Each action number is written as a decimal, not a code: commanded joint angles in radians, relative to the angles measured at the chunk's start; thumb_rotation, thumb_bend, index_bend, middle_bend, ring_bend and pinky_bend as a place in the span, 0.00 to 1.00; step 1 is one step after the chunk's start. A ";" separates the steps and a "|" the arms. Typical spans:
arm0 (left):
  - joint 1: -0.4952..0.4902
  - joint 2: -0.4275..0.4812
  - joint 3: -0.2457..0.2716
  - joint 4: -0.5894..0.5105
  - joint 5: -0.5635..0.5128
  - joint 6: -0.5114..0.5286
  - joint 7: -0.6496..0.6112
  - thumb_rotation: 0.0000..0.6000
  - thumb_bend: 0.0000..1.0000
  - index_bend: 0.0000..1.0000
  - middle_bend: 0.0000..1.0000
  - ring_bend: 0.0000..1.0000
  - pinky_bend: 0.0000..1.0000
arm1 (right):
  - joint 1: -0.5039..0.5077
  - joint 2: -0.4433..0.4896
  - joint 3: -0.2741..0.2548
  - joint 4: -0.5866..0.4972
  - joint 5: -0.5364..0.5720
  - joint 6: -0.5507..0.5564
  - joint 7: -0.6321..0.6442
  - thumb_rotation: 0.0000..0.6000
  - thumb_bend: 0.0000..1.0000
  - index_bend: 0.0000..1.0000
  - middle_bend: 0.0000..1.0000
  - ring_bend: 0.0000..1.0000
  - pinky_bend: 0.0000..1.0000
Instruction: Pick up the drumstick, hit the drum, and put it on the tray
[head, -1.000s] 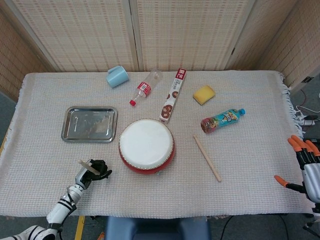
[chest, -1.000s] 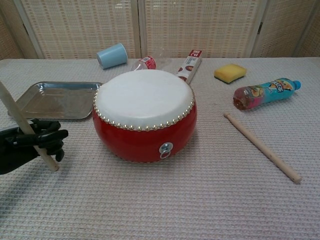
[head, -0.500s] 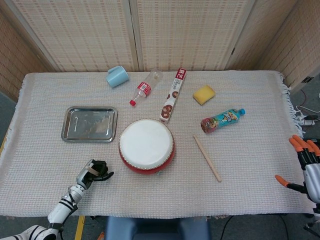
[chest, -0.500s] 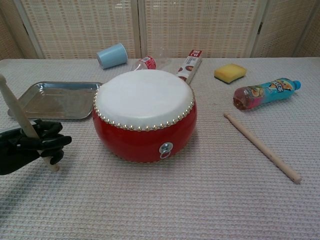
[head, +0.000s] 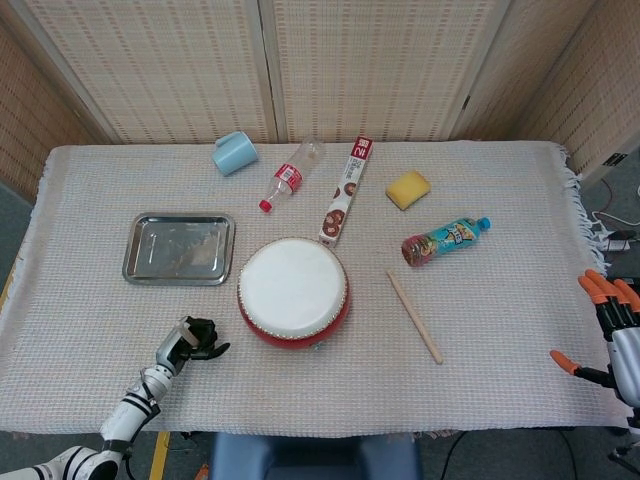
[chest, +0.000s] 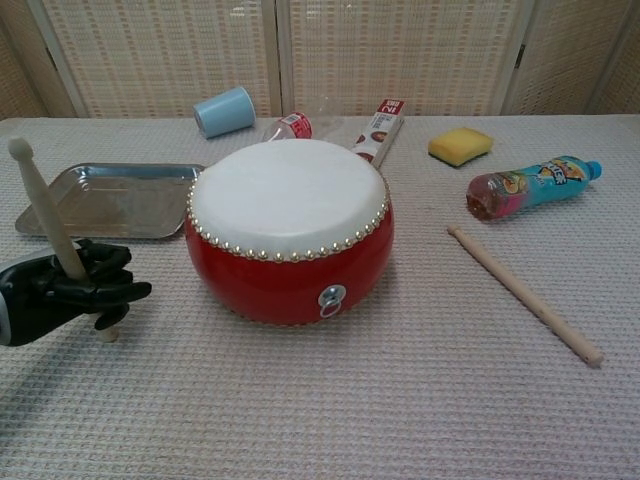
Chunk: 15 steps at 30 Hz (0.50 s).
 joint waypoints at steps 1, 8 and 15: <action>-0.007 0.002 -0.015 -0.005 -0.021 -0.019 0.011 0.94 0.24 0.86 0.94 0.85 0.78 | -0.001 0.000 0.001 0.001 0.000 0.002 0.002 1.00 0.06 0.00 0.02 0.00 0.07; -0.006 0.006 -0.024 -0.005 -0.049 -0.053 0.018 0.94 0.24 0.87 0.95 0.86 0.79 | -0.001 -0.002 0.001 0.005 0.003 0.001 0.009 1.00 0.06 0.00 0.02 0.00 0.07; 0.002 0.002 -0.026 -0.004 -0.049 -0.051 0.022 0.95 0.24 0.90 0.99 0.91 0.83 | 0.001 -0.002 0.002 0.007 0.001 0.001 0.010 1.00 0.06 0.00 0.02 0.00 0.07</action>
